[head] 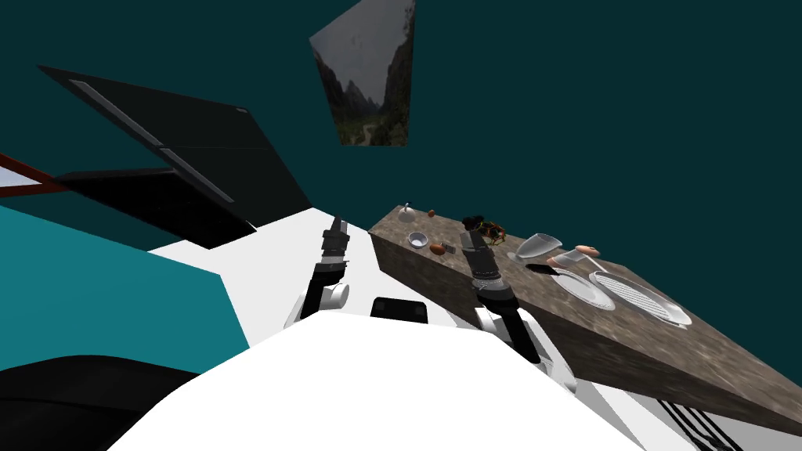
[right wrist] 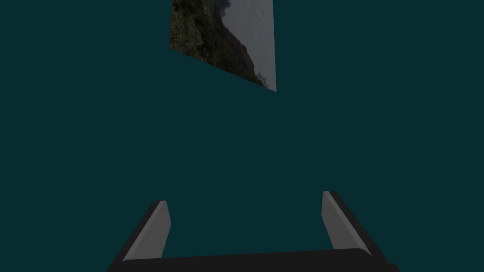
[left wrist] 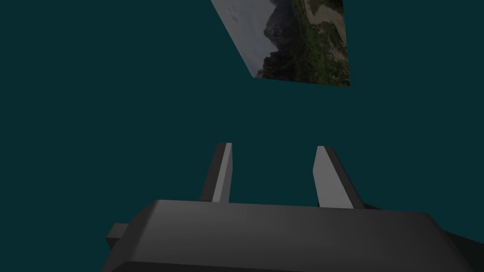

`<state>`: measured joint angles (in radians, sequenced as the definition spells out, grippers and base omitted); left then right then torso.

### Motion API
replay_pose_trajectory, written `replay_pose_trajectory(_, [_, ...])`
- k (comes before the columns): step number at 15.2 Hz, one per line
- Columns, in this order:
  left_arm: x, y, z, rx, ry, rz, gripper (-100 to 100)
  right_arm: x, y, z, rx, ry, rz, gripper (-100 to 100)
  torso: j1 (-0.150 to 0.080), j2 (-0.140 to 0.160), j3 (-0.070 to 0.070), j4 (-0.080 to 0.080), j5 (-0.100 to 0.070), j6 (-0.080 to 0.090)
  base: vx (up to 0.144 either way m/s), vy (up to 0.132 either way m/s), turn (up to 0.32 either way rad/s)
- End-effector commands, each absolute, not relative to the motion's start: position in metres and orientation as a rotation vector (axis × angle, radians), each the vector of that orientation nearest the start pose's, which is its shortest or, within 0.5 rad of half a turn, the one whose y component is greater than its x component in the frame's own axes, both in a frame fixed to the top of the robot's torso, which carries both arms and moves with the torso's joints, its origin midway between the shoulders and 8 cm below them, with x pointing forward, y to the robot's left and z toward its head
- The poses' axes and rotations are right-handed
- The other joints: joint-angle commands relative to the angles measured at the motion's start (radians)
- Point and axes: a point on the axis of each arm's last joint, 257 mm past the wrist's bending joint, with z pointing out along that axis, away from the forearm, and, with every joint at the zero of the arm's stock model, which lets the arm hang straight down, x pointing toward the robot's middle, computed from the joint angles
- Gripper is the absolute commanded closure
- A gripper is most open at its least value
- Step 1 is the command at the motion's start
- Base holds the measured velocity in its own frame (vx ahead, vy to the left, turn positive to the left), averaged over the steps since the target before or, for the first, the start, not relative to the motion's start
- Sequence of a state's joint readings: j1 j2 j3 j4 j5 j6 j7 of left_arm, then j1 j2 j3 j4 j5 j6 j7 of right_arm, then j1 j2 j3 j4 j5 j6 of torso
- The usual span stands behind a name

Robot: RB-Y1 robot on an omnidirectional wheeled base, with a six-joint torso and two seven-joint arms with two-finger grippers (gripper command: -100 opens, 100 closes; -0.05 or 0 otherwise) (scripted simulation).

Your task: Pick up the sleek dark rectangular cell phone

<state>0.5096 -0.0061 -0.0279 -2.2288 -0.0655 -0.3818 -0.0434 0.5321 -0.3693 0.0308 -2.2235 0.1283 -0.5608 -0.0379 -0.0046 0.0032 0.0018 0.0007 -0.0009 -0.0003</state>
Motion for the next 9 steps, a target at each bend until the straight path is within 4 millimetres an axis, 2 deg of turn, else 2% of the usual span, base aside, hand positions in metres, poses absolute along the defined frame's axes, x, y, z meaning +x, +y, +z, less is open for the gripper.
replay_pose_trajectory(1, [0.372,0.271,-0.027,-0.748,0.781,-1.201,0,0.344,-0.223,-0.024,0.314,1.041,1.264,-100,0.000,0.000,0.000,0.000,0.000,0.000,-0.032,-0.043,0.085])
replay_pose_trajectory(2, [0.372,0.271,-0.027,-0.748,0.781,-1.201,0,0.345,-0.226,-0.036,0.290,1.091,1.230,-100,0.000,-0.001,0.000,0.000,0.000,0.000,-0.029,-0.042,0.149])
replay_pose_trajectory(4, [0.372,0.271,-0.027,-0.748,0.781,-1.201,0,0.345,-0.224,-0.037,0.275,1.107,1.229,-100,0.000,-0.001,-0.001,0.000,0.000,0.000,-0.024,-0.037,0.108])
replay_pose_trajectory(7, [0.372,0.271,-0.027,-0.748,0.781,-1.201,0,0.347,-0.232,-0.063,0.215,1.220,1.150,-100,0.001,-0.002,-0.001,0.000,0.000,0.000,-0.031,-0.037,0.171])
replay_pose_trajectory(9, [0.372,0.271,-0.027,-0.748,0.781,-1.201,0,0.346,-0.231,-0.065,0.191,1.241,1.147,-100,0.000,-0.001,-0.001,0.000,0.000,0.000,-0.031,-0.044,0.126])
